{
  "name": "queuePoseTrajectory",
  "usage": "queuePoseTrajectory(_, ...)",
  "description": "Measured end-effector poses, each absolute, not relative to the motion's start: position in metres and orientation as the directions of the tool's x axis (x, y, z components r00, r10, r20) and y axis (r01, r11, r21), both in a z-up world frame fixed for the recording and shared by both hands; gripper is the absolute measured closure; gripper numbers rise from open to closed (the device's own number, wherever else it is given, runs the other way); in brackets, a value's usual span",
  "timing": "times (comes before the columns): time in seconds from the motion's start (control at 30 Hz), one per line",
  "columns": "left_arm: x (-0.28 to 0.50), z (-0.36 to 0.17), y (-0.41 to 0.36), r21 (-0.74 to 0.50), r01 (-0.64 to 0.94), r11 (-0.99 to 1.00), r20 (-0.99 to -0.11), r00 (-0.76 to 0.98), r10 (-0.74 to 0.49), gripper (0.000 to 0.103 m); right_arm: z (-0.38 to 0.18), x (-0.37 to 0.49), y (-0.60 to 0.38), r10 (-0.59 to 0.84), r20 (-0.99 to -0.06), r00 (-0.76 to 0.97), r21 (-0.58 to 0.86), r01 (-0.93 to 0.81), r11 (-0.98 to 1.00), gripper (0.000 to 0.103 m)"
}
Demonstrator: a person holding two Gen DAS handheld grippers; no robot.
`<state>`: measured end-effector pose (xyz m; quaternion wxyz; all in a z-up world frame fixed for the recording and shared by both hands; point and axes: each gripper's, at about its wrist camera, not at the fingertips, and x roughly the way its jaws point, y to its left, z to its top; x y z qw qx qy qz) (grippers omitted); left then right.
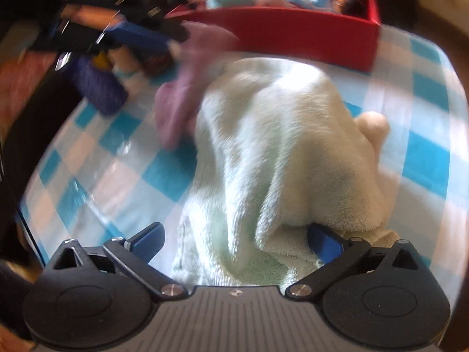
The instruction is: Organize soft objects
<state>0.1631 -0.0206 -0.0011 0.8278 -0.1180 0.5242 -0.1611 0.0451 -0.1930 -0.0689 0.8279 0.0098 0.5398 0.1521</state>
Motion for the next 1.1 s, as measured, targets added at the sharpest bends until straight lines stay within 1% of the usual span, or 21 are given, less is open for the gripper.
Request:
queuePoseTrajectory(0.03, 0.163, -0.002, -0.021, -0.362, 0.147, 0.921, -0.832, 0.395, -0.39, 0.088, -0.067, 0.044, -0.193, 0.24, -0.891, 0.385, 0.159, -0.231, 0.96, 0.039)
queuePoseTrajectory(0.07, 0.162, -0.002, -0.022, -0.357, 0.154, 0.921, -0.834, 0.392, -0.389, 0.088, -0.064, 0.043, -0.192, 0.205, -0.893, 0.4, 0.117, -0.232, 0.966, 0.051)
queuePoseTrajectory(0.1, 0.162, -0.002, -0.023, -0.347, 0.161, 0.924, -0.837, 0.39, -0.382, 0.088, -0.062, 0.043, -0.193, 0.183, -0.894, 0.408, 0.087, -0.242, 0.966, 0.076)
queuePoseTrajectory(0.13, 0.162, -0.002, -0.025, -0.332, 0.165, 0.929, -0.843, 0.391, -0.37, 0.088, -0.059, 0.043, -0.196, 0.183, -0.892, 0.413, 0.088, -0.239, 0.967, 0.096)
queuePoseTrajectory(0.17, 0.161, -0.003, -0.026, -0.32, 0.173, 0.931, -0.847, 0.387, -0.363, 0.088, -0.056, 0.044, -0.203, 0.207, -0.889, 0.408, 0.123, -0.222, 0.967, 0.103)
queuePoseTrajectory(0.2, 0.161, -0.004, -0.028, -0.322, 0.182, 0.929, -0.85, 0.377, -0.368, 0.087, -0.054, 0.044, -0.209, 0.228, -0.884, 0.408, 0.154, -0.207, 0.966, 0.103)
queuePoseTrajectory(0.23, 0.16, -0.006, -0.03, -0.327, 0.189, 0.926, -0.853, 0.363, -0.375, 0.081, -0.053, 0.044, -0.213, 0.232, -0.879, 0.416, 0.159, -0.203, 0.966, 0.103)
queuePoseTrajectory(0.27, 0.159, -0.007, -0.032, -0.324, 0.193, 0.926, -0.858, 0.354, -0.373, 0.08, -0.05, 0.044, -0.214, 0.23, -0.877, 0.422, 0.155, -0.205, 0.966, 0.103)
queuePoseTrajectory(0.33, 0.153, -0.008, -0.039, -0.267, 0.229, 0.936, -0.876, 0.346, -0.335, 0.059, -0.044, 0.044, -0.218, 0.247, -0.862, 0.442, 0.174, -0.199, 0.964, 0.103)
queuePoseTrajectory(0.37, 0.148, -0.007, -0.043, -0.225, 0.254, 0.941, -0.882, 0.358, -0.308, 0.056, -0.039, 0.044, -0.218, 0.257, -0.857, 0.447, 0.184, -0.201, 0.962, 0.103)
queuePoseTrajectory(0.43, 0.139, -0.008, -0.049, -0.157, 0.301, 0.94, -0.89, 0.37, -0.267, 0.054, -0.031, 0.044, -0.219, 0.269, -0.841, 0.468, 0.194, -0.202, 0.96, 0.103)
queuePoseTrajectory(0.5, 0.135, -0.017, -0.051, -0.142, 0.319, 0.937, -0.901, 0.35, -0.256, 0.054, -0.025, 0.046, -0.224, 0.291, -0.829, 0.477, 0.223, -0.195, 0.955, 0.103)
queuePoseTrajectory(0.57, 0.135, -0.032, -0.051, -0.116, 0.317, 0.941, -0.921, 0.321, -0.222, 0.056, -0.023, 0.048, -0.226, 0.319, -0.818, 0.479, 0.263, -0.181, 0.948, 0.103)
queuePoseTrajectory(0.67, 0.137, -0.049, -0.051, -0.036, 0.307, 0.951, -0.941, 0.312, -0.136, 0.078, -0.018, 0.048, -0.228, 0.331, -0.808, 0.487, 0.281, -0.174, 0.944, 0.103)
queuePoseTrajectory(0.7, 0.137, -0.05, -0.051, -0.016, 0.305, 0.952, -0.941, 0.318, -0.118, 0.091, -0.017, 0.047, -0.229, 0.337, -0.804, 0.49, 0.288, -0.174, 0.942, 0.103)
queuePoseTrajectory(0.8, 0.135, -0.042, -0.048, -0.007, 0.301, 0.954, -0.926, 0.358, -0.12, 0.097, -0.013, 0.047, -0.234, 0.373, -0.79, 0.487, 0.334, -0.167, 0.928, 0.103)
queuePoseTrajectory(0.87, 0.134, -0.034, -0.046, -0.018, 0.296, 0.955, -0.916, 0.377, -0.134, 0.098, -0.008, 0.047, -0.238, 0.399, -0.775, 0.49, 0.371, -0.158, 0.915, 0.103)
queuePoseTrajectory(1.0, 0.134, -0.017, -0.038, -0.137, 0.272, 0.952, -0.896, 0.376, -0.236, 0.099, 0.011, 0.045, -0.245, 0.436, -0.725, 0.533, 0.419, -0.162, 0.894, 0.103)
queuePoseTrajectory(1.1, 0.136, -0.003, -0.032, -0.233, 0.25, 0.94, -0.864, 0.391, -0.318, 0.099, 0.028, 0.043, -0.251, 0.451, -0.681, 0.577, 0.441, -0.167, 0.881, 0.103)
